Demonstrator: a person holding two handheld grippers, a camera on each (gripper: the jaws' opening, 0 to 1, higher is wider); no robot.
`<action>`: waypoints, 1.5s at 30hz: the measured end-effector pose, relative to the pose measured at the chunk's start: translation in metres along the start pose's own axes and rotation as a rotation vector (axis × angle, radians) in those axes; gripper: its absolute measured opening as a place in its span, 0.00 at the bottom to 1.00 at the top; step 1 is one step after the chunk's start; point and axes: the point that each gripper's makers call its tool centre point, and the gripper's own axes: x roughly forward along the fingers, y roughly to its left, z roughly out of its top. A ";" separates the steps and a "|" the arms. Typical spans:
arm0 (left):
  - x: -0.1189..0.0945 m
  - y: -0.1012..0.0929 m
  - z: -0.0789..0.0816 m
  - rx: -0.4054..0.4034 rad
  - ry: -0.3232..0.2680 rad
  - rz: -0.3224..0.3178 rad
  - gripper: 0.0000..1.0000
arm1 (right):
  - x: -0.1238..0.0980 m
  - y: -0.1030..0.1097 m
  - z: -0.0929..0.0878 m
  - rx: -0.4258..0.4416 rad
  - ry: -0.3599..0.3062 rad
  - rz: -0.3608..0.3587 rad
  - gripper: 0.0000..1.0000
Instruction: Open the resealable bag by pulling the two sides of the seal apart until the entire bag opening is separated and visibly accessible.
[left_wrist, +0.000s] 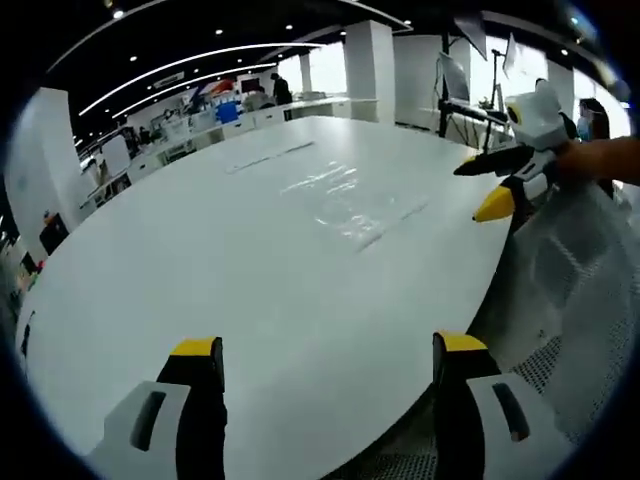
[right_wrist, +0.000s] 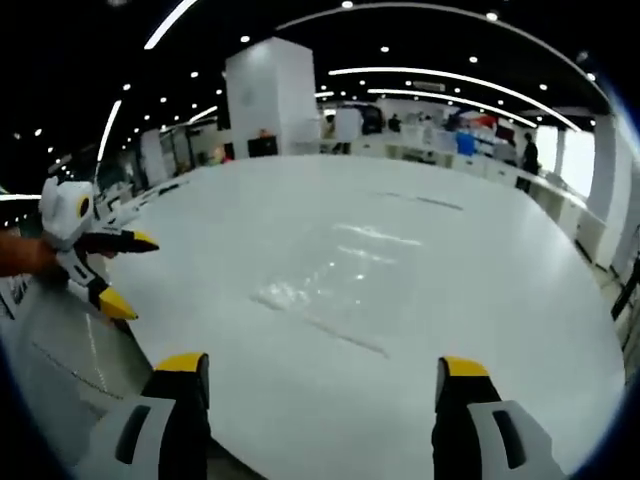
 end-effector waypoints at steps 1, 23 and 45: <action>0.000 0.000 0.000 0.001 0.001 0.001 0.85 | 0.000 0.001 0.001 0.002 -0.002 0.003 0.94; 0.001 0.001 -0.002 0.002 0.012 0.001 0.85 | 0.002 0.001 -0.004 0.010 0.020 0.009 0.94; 0.003 0.001 -0.006 -0.001 0.029 -0.004 0.84 | 0.002 0.001 -0.003 0.021 0.015 0.009 0.93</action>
